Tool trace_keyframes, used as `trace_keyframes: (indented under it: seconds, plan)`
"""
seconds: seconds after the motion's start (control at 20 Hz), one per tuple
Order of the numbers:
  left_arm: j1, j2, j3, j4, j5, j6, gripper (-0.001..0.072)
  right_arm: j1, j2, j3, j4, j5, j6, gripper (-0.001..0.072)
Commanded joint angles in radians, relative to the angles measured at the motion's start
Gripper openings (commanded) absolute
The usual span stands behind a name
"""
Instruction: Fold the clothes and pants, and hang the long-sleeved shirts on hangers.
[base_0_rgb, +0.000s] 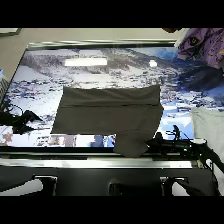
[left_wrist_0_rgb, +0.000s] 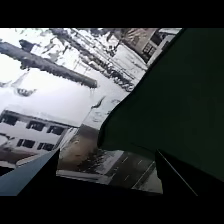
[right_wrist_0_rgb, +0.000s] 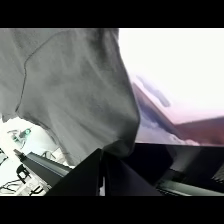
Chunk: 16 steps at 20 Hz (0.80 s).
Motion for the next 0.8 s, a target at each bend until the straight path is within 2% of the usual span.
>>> trace_keyframes:
  seconds: [0.0, 0.75]
  plan:
    - [0.020, -0.047, -0.055, -0.142, 0.002, 0.139, 0.0685, -0.001, -0.004, -0.002, 0.028, 0.000, -0.010, 0.0031]
    - [-0.068, -0.185, -0.072, -0.158, -0.015, 0.146, 0.0676, -0.001, -0.004, -0.001, 0.033, 0.014, -0.011, 0.0031]
